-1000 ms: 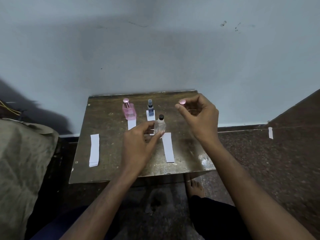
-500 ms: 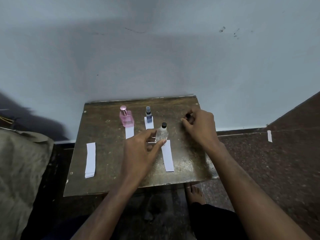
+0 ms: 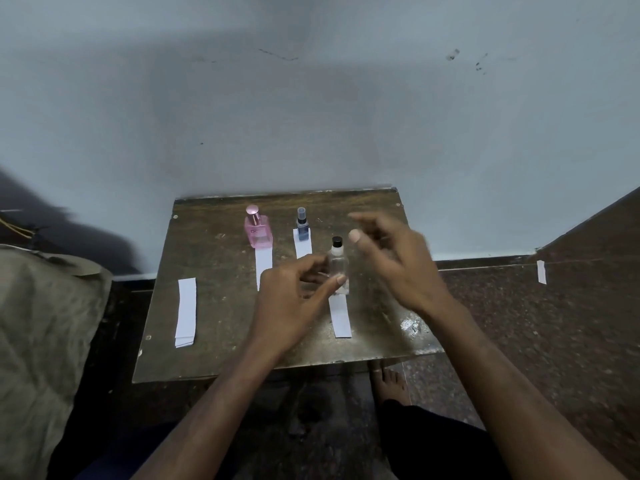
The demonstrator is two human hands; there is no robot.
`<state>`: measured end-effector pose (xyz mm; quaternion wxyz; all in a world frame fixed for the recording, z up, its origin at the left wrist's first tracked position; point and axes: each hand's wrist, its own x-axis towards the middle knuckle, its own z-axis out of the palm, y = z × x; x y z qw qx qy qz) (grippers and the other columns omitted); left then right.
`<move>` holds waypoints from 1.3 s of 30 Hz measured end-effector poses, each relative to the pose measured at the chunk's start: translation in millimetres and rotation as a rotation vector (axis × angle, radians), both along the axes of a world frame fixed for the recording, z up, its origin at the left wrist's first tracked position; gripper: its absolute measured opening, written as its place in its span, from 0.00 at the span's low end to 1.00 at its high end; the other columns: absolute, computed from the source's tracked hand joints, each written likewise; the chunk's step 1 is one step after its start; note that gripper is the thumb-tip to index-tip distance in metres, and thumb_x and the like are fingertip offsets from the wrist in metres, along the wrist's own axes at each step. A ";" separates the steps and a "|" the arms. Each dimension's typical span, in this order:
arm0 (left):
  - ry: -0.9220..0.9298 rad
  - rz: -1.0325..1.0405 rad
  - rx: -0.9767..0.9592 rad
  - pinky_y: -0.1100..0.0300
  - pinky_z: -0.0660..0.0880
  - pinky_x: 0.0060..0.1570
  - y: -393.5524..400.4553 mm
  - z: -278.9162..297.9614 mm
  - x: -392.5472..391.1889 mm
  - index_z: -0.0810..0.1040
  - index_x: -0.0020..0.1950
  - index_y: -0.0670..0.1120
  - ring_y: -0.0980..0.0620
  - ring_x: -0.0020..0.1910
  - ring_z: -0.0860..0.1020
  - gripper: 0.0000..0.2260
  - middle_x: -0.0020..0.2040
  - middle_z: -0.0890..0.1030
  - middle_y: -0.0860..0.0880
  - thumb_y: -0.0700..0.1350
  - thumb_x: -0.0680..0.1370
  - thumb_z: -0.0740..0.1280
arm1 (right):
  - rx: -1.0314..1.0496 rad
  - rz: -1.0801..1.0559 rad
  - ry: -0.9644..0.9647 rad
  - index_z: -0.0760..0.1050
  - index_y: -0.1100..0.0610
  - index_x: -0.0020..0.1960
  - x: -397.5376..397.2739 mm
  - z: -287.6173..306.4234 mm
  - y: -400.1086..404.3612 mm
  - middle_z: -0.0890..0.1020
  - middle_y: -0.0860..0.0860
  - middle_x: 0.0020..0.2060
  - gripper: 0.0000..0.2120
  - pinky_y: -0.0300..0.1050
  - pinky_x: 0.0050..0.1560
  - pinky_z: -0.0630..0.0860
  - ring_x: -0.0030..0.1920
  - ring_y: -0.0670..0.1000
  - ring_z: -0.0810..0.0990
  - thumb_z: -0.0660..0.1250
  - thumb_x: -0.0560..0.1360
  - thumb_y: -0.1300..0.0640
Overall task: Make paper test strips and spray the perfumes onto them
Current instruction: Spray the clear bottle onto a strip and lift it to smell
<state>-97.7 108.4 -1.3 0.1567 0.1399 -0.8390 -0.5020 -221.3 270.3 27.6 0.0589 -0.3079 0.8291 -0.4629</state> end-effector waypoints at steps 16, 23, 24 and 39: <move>0.008 0.091 -0.340 0.56 0.77 0.40 -3.3 -4.8 -12.0 0.85 0.49 0.55 0.58 0.42 0.79 0.13 0.45 0.84 0.59 0.53 0.86 0.62 | -0.697 0.339 -1.071 0.78 0.63 0.56 -7.0 -7.2 -2.3 0.70 0.52 0.28 0.22 0.60 0.58 0.73 0.30 0.51 0.70 0.52 0.88 0.48; 0.033 0.208 -0.221 0.60 0.74 0.43 0.9 -8.5 -19.1 0.78 0.61 0.51 0.61 0.46 0.79 0.06 0.52 0.81 0.60 0.48 0.86 0.65 | -0.925 0.494 -1.260 0.73 0.57 0.63 -13.7 3.3 5.5 0.64 0.47 0.25 0.19 0.53 0.44 0.82 0.26 0.47 0.62 0.46 0.88 0.50; -0.007 0.170 -0.294 0.59 0.74 0.44 0.1 -13.3 -20.0 0.79 0.64 0.52 0.61 0.49 0.78 0.08 0.55 0.80 0.58 0.47 0.85 0.66 | -0.952 0.514 -1.292 0.72 0.55 0.64 -13.6 5.7 7.3 0.63 0.48 0.25 0.19 0.48 0.35 0.80 0.26 0.47 0.60 0.45 0.89 0.50; -0.170 -0.064 -0.694 0.54 0.74 0.41 -1.0 -23.5 -17.3 0.83 0.54 0.50 0.48 0.54 0.77 0.07 0.53 0.79 0.51 0.49 0.78 0.75 | -0.577 -0.005 -0.819 0.68 0.51 0.70 -5.8 2.1 2.7 0.80 0.57 0.45 0.19 0.36 0.24 0.61 0.27 0.49 0.68 0.69 0.82 0.60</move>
